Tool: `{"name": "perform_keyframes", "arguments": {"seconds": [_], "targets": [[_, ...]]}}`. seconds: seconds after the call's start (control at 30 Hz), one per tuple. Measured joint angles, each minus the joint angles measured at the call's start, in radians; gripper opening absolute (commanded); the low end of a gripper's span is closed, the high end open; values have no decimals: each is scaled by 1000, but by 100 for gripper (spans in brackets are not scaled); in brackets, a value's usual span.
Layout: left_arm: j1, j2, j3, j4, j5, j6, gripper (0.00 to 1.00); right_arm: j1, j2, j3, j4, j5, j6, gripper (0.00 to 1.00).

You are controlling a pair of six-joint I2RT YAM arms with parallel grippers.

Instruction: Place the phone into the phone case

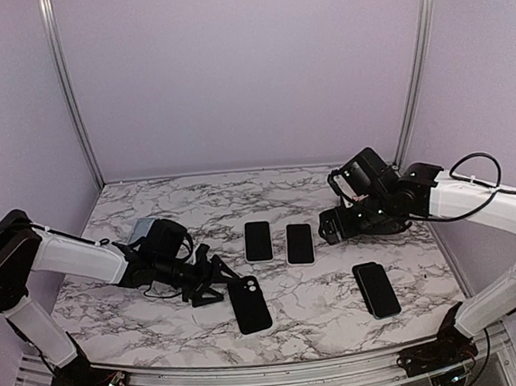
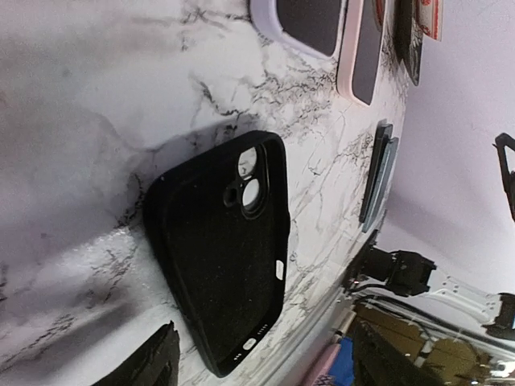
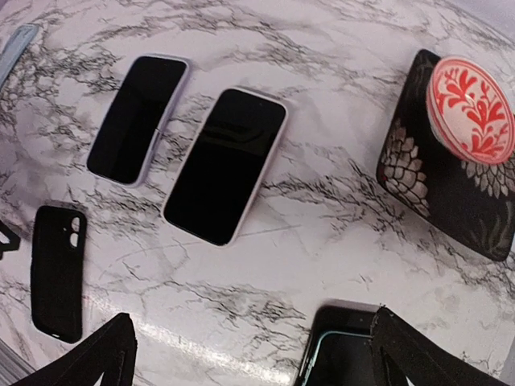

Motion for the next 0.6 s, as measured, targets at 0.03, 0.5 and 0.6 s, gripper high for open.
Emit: {"name": "perform_keyframes", "arguments": {"seconds": [0.03,0.5,0.6], "targets": [[1,-30,8,-43,-34,16,96,-1,0,-3,-32,19,18,99],[6,-256,422,-582,-766,577,99,-171,1,-306,-140,-67,109,98],[9,-188,482,-616,-841,668,99,-208,1,-347,-137,-104,101,93]]}}
